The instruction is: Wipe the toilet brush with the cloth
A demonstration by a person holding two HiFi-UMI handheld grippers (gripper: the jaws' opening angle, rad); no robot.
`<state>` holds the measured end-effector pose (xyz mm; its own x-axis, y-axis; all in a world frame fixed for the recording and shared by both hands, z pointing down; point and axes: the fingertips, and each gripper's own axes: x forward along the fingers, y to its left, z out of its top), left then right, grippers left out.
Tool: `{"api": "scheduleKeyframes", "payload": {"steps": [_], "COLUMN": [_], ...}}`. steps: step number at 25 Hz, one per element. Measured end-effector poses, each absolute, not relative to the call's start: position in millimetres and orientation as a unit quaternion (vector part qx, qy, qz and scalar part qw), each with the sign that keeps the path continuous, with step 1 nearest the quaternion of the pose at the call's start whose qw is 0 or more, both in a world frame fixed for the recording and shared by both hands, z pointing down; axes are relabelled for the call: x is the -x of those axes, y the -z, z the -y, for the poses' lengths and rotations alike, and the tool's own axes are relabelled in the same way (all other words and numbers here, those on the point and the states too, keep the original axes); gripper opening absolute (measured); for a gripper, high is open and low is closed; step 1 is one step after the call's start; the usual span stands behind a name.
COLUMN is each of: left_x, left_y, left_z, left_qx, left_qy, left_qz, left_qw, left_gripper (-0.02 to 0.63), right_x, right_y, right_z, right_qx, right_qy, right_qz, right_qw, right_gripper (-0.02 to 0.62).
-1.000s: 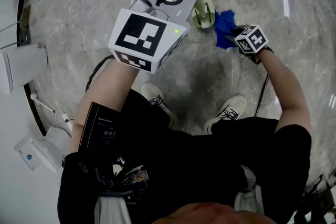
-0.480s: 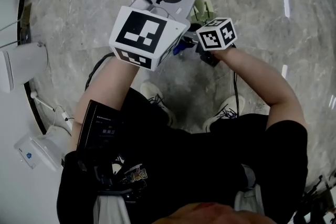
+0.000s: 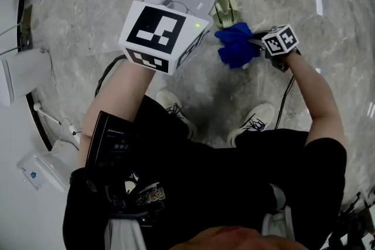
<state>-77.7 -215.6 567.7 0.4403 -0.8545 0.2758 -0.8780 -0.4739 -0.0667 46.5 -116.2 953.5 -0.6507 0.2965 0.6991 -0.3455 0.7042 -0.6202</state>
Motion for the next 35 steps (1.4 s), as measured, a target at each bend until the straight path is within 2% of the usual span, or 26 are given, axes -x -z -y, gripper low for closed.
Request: {"api": "scheduleKeyframes", "payload": {"steps": [4, 7, 10, 13, 17, 20, 23, 26, 28, 30, 32, 35], "left_x": [77.7, 80.1, 82.3, 83.6, 83.9, 85.7, 88.0, 85.0, 80.7, 77.7, 78.7, 82.5], "left_y": [-567.7, -568.6, -566.4, -564.6, -569.0, -570.6, -567.0, -568.4, -567.5, -566.5, -567.0, -566.5], "left_z": [214.3, 212.9, 211.3, 210.8, 209.6, 209.4, 209.2, 210.0, 212.1, 211.8, 211.1, 211.0], "left_qx": [-0.848, -0.846, -0.845, -0.842, -0.843, -0.844, -0.841, -0.845, -0.848, -0.849, -0.847, -0.845], "left_qy": [-0.136, -0.136, -0.137, -0.136, -0.141, -0.141, -0.137, -0.138, -0.136, -0.135, -0.134, -0.13], "left_qz": [0.511, 0.513, 0.515, 0.521, 0.517, 0.516, 0.521, 0.516, 0.512, 0.511, 0.513, 0.517], "left_qw": [0.038, 0.041, 0.045, 0.048, 0.049, 0.046, 0.046, 0.044, 0.036, 0.028, 0.028, 0.042], "left_gripper": [0.078, 0.078, 0.078, 0.078, 0.078, 0.078, 0.078, 0.078, 0.078, 0.078, 0.078, 0.078], "right_x": [-82.1, -50.8, 19.7, 79.3, 96.4, 94.2, 82.8, 60.8, 49.9, 47.6, 53.6, 64.3], "right_y": [-940.1, -906.7, -863.8, -836.9, -824.9, -776.7, -686.1, -593.9, -554.0, -545.6, -573.1, -687.9], "right_z": [219.1, 268.5, 281.8, 264.9, 244.9, 240.7, 231.8, 227.9, 227.1, 225.4, 233.3, 268.1], "right_qx": [-0.176, -0.237, -0.201, -0.125, -0.07, -0.016, 0.075, 0.15, 0.178, 0.19, 0.166, -0.013], "right_qy": [-0.353, -0.332, -0.316, -0.306, -0.315, -0.352, -0.385, -0.375, -0.348, -0.332, -0.35, -0.417], "right_qz": [0.834, 0.854, 0.888, 0.911, 0.918, 0.924, 0.919, 0.912, 0.913, 0.916, 0.916, 0.909], "right_qw": [0.386, 0.323, 0.266, 0.246, 0.231, 0.151, 0.039, -0.077, -0.116, -0.119, -0.101, 0.012], "right_gripper": [0.067, 0.067, 0.069, 0.069, 0.068, 0.067, 0.067, 0.067, 0.067, 0.067, 0.067, 0.069]}}
